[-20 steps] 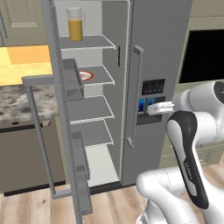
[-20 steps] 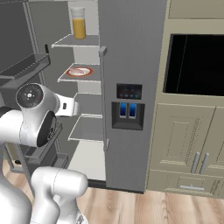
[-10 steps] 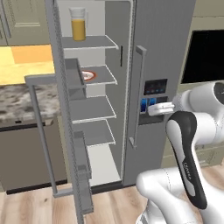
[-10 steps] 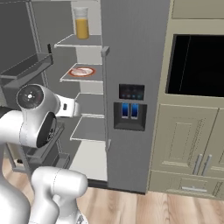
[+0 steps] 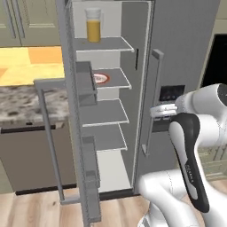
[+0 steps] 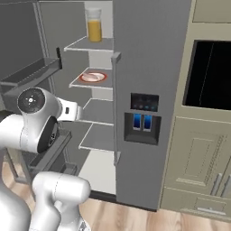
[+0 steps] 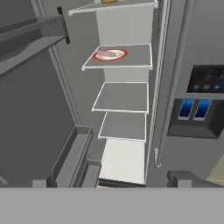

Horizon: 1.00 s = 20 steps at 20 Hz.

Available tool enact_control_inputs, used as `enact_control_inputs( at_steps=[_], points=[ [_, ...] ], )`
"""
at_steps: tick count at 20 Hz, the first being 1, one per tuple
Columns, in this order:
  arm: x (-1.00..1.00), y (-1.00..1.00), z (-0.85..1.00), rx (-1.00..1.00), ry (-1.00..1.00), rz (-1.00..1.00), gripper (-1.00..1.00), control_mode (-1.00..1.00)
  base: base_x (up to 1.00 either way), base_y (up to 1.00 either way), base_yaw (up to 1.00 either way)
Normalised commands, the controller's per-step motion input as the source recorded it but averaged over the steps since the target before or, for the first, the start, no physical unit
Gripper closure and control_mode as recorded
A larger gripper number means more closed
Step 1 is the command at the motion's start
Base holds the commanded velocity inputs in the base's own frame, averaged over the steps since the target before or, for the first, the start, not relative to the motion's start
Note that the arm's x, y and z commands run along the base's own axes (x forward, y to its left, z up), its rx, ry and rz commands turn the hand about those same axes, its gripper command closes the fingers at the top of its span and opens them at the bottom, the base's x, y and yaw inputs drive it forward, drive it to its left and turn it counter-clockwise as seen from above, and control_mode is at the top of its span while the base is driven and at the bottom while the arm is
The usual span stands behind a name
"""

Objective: Retrieve the steak from the fridge and place it on the saucepan with marinade on the stove.

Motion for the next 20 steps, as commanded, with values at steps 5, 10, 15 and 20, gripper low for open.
enact_control_inputs(
  at_steps=[5,10,15,20],
  points=[
    [0.0,0.0,0.0,0.0,0.0,0.0,-1.0,1.0,0.81,0.23,0.06],
    [0.0,0.0,0.0,0.0,0.0,0.0,-1.0,1.0,0.66,0.5,0.01],
    [0.0,0.0,0.0,0.0,0.0,0.0,-1.0,1.0,0.46,0.7,0.01],
    [0.0,0.0,0.0,0.0,0.0,0.0,-1.0,1.0,0.62,0.23,0.03]
  ],
)
